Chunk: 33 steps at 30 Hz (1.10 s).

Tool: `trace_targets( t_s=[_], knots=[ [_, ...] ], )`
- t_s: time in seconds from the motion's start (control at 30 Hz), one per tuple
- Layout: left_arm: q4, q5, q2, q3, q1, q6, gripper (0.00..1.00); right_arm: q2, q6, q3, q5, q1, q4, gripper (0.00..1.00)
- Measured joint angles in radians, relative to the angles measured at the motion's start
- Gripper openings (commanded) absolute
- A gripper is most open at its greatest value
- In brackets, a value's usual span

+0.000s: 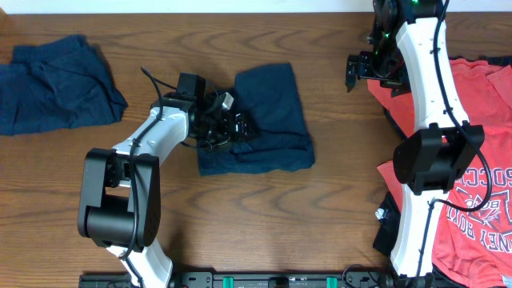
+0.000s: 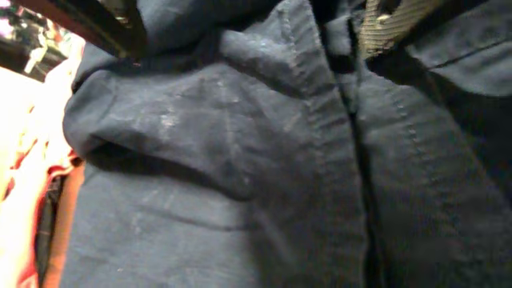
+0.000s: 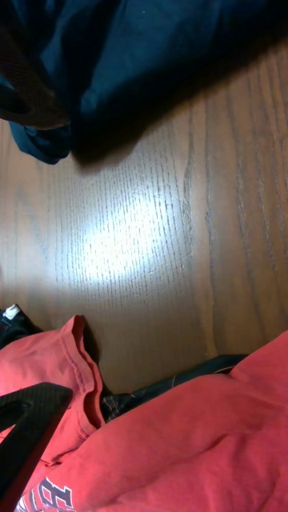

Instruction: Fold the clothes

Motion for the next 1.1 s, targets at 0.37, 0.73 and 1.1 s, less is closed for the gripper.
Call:
trace_targets(
  t_s=[0.37,0.73,1.1],
  knots=[
    [0.028,0.043,0.071,0.006,0.013,-0.03,0.73,0.0,0.0,0.0,-0.001,0.0,0.0,0.99],
    [0.085,0.064,0.148,-0.001,0.012,-0.055,0.06,0.0,0.0,0.0,-0.003,0.0,0.0,0.99],
    [0.099,0.018,0.108,-0.001,0.005,-0.064,0.49,0.0,-0.039,-0.001,-0.064,0.0,0.003,0.99]
  ],
)
